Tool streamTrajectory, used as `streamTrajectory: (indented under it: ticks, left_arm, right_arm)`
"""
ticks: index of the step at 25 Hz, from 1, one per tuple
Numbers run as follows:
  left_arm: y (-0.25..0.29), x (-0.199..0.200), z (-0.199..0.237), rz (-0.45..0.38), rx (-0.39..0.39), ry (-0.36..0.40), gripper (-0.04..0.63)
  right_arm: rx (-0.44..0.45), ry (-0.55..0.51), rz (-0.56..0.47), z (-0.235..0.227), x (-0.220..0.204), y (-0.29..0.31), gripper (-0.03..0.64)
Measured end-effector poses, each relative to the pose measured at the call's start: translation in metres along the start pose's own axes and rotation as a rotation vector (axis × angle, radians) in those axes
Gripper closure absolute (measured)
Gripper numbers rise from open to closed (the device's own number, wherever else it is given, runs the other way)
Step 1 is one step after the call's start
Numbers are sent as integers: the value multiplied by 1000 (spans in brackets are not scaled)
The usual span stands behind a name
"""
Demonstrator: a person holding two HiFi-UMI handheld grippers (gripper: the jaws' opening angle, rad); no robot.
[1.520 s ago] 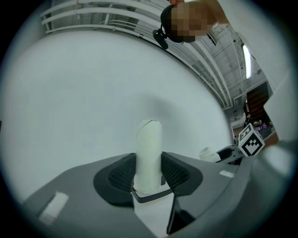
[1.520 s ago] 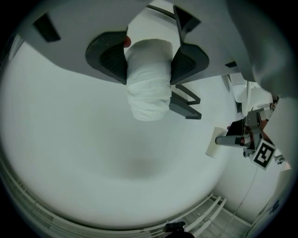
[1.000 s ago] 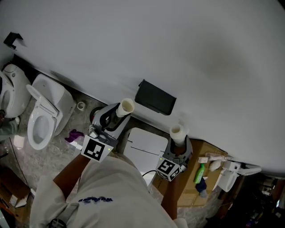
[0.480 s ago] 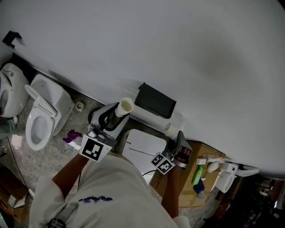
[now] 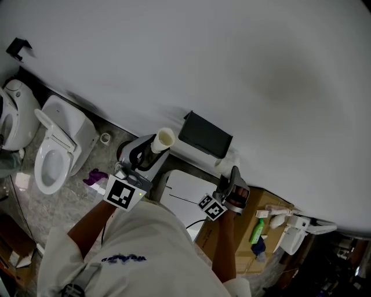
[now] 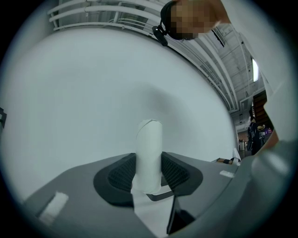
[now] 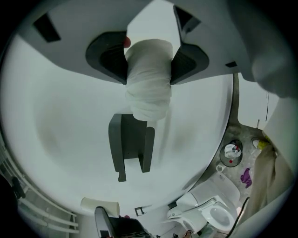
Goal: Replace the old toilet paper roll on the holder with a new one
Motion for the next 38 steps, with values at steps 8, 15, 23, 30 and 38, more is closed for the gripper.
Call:
streamTrajectory:
  ticks: [8,15,23,30,38]
  left_arm:
    - [1,-2,6,9,5,4,419]
    - [-2,-2,6,14,-1,14,420]
    - [-7,2,11,-5,10,8,420]
    - [-12,2,20,19,25,29,420]
    - [-20,2,23,24,36,38,419]
  right_arm:
    - [3,20,-39,0,17,11,334]
    - [17,32,-61,6,28,16,334]
    - [21,46,-93,6,45,18,334]
    - [20,44,-112,5,58,25,334]
    - [32,40,-145,9,76,23,334]
Point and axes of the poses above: the fingertips, and each gripper's own axes: y forward along the fingers, z to its left, x out of its top, the point moved 1 cm from there along -y, backward along the fingers, and after that the axes turned 5 degrees about -z, right-handed, at the moved point
